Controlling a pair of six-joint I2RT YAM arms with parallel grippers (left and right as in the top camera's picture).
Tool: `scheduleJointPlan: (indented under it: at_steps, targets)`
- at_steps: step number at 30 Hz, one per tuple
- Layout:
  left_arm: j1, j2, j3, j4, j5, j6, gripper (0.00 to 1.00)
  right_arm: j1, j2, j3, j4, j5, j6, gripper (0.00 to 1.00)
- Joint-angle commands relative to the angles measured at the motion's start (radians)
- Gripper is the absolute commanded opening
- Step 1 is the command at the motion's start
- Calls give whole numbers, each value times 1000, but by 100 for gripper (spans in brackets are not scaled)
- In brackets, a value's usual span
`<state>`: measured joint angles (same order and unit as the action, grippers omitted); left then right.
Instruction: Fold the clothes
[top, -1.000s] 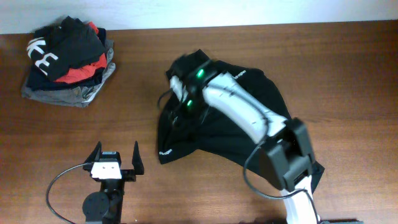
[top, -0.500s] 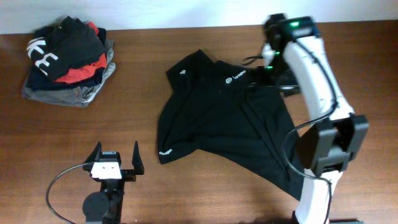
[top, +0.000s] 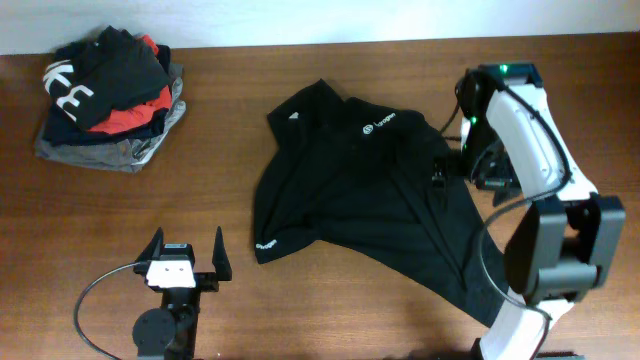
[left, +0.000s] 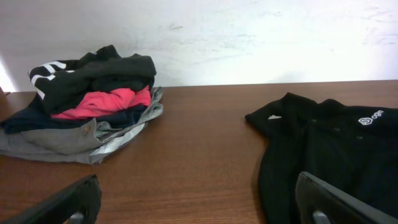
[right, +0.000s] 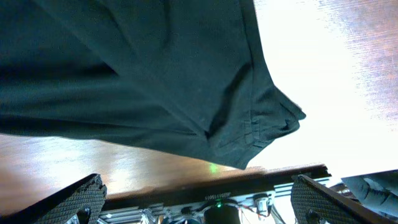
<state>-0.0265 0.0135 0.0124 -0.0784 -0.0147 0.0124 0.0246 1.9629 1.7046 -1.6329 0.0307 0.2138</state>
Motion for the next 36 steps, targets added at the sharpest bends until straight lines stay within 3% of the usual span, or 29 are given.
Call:
scheduleJointPlan:
  at_steps: [1, 6, 12, 22, 25, 28, 36]
  targets:
    - [4, -7, -4, -5, 11, 19, 99, -5, -87, -101, 29, 53, 31, 99]
    - [4, -7, -4, -5, 11, 19, 99, -6, -122, -295, 144, 48, 32, 100]
    - [4, -7, -4, -5, 11, 19, 99, -5, -122, -483, 370, -59, 66, 93]
    - [4, -7, -4, -5, 11, 19, 99, -6, -122, -594, 535, -22, 103, 84]
    - [4, -7, -4, -5, 11, 19, 99, -6, -122, -601, 554, 2, 102, 78]
    - [4, -7, -4, -5, 11, 19, 99, -6, -122, -602, 557, 35, 102, 63]
    - [4, -7, -4, -5, 11, 19, 99, -6, -122, -602, 590, 39, 102, 43]
